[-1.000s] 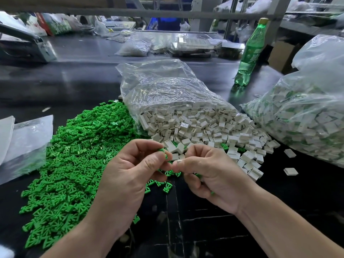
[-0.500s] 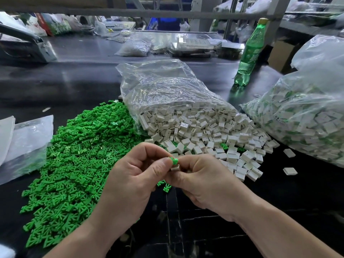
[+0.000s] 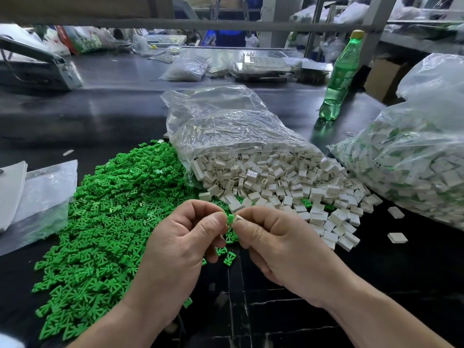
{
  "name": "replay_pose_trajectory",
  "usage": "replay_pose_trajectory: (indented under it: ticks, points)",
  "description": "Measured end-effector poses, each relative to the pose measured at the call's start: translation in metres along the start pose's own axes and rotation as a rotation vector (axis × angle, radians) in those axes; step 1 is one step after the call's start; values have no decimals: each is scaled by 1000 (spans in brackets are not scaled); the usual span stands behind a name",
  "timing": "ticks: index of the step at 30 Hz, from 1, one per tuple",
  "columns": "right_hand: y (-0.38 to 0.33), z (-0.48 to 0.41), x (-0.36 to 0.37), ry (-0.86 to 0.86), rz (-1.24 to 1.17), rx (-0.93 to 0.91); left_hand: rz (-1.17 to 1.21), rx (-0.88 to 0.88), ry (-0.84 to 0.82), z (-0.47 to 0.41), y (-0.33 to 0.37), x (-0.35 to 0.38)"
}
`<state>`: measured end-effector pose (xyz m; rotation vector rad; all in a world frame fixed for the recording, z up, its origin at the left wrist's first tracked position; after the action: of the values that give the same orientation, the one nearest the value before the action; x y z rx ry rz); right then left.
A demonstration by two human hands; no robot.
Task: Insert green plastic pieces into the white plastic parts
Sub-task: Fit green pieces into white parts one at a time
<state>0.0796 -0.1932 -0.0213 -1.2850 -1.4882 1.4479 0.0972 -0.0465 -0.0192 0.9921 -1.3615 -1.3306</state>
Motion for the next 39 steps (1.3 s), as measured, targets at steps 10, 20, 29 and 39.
replay_pose_trajectory:
  ticks: [10, 20, 29, 39]
  points:
    - [-3, 1, -1, 0, 66, -45, -58, -19, -38, 3, 2, 3]
    - [-10, 4, 0, -58, 248, -5, -190, -73, -151, 3, 1, -1]
    - [-15, 8, 19, -166, 61, 104, -190, 50, -6, 1, 8, -7]
    - [-34, 10, 55, -216, 254, -44, 273, -231, -248, 14, -1, 31]
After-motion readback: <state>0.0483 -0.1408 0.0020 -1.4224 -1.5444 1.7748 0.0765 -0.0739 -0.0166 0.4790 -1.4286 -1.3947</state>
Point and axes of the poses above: each hand's wrist, its own z-axis away from the middle knuckle, its own x-axis out of the palm, y = z × x, the point moved 7 cm from there along -z, towards the middle knuckle, and after that the axes turned 8 degrees about -x, right-handed, at the moved point
